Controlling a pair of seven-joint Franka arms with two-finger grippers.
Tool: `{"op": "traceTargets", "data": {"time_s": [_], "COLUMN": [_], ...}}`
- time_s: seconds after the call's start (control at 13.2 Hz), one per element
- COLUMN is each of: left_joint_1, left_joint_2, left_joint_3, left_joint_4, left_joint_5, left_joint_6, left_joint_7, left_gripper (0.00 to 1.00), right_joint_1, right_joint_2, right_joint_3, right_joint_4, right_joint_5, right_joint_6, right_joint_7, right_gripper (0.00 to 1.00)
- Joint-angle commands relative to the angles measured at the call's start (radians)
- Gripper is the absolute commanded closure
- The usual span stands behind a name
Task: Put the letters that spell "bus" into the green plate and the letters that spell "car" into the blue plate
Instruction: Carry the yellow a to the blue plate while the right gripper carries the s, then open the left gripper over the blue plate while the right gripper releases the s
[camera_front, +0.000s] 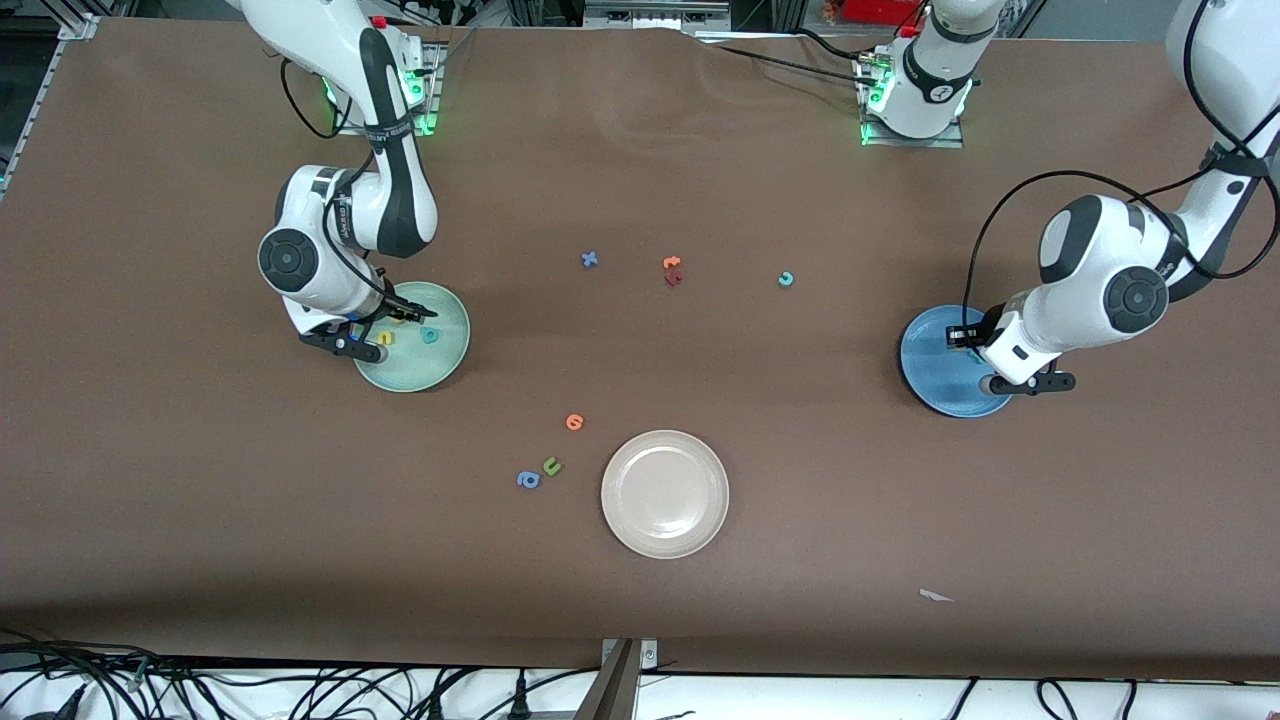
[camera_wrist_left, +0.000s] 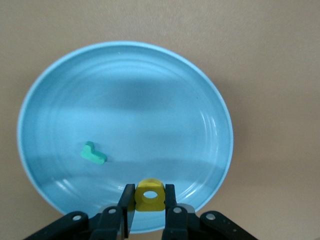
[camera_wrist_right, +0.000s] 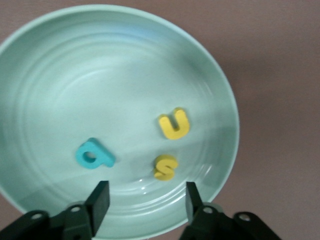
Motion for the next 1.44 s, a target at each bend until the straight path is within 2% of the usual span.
{"op": "traceTargets", "data": {"time_s": [0.0, 0.15, 0.23, 0.3, 0.38, 0.53, 0.68, 0.83, 0.91, 1.06, 1.13, 1.21, 1.36], "left_joint_1": [-0.015, -0.015, -0.015, -0.015, -0.015, -0.025, -0.091, -0.154, -0.168, -0.167, -0.170, -0.170, -0.193], "left_joint_2": [0.066, 0.062, 0.060, 0.057, 0.051, 0.037, 0.028, 0.023, 0.020, 0.017, 0.017, 0.017, 0.017], "left_joint_3": [0.036, 0.036, 0.036, 0.032, 0.024, -0.037, -0.054, -0.071, -0.093, -0.140, -0.160, -0.181, -0.197], "left_joint_4": [0.017, 0.020, 0.029, 0.043, 0.057, 0.057, 0.048, 0.039, 0.011, -0.038, -0.076, -0.119, -0.161], "left_joint_5": [-0.010, 0.013, 0.013, 0.013, 0.007, 0.011, 0.014, 0.014, 0.014, 0.014, 0.014, 0.016, 0.016], "left_joint_6": [0.035, 0.035, 0.034, 0.028, 0.022, 0.015, 0.015, 0.015, 0.023, 0.060, 0.099, 0.142, 0.152], "left_joint_7": [0.007, 0.001, -0.002, -0.005, -0.010, -0.094, -0.172, -0.276, -0.318, -0.422, -0.491, -0.566, -0.681], "left_gripper": [0.67, 0.18, 0.08, 0.04, 0.04, 0.02, 0.01, 0.00, 0.01, 0.01, 0.01, 0.01, 0.01], "right_joint_1": [0.006, 0.005, 0.005, 0.003, 0.005, 0.002, 0.009, -0.042, -0.064, -0.157, -0.226, -0.332, -0.534], "right_joint_2": [-0.008, -0.005, -0.004, -0.004, -0.004, -0.005, -0.005, -0.048, -0.061, -0.093, -0.137, -0.198, -0.261], "right_joint_3": [-0.030, -0.068, -0.079, -0.085, -0.094, -0.143, -0.181, -0.171, -0.153, -0.088, -0.024, 0.089, 0.320], "right_joint_4": [0.117, 0.214, 0.261, 0.307, 0.350, 0.479, 0.585, 0.712, 0.752, 0.833, 0.846, 0.831, 0.805], "right_joint_5": [0.017, 0.007, -0.015, -0.051, -0.074, -0.104, -0.140, -0.186, -0.198, -0.236, -0.244, -0.256, -0.330], "right_joint_6": [-0.161, -0.269, -0.321, -0.357, -0.387, -0.526, -0.637, -0.722, -0.722, -0.755, -0.792, -0.799, -0.797], "right_joint_7": [-0.012, -0.016, -0.015, -0.015, -0.019, -0.022, -0.026, -0.024, -0.015, -0.024, -0.026, -0.029, -0.029], "right_gripper": [0.00, 0.00, 0.00, 0.00, 0.00, 0.00, 0.00, 0.00, 0.00, 0.00, 0.00, 0.00, 0.00]}}
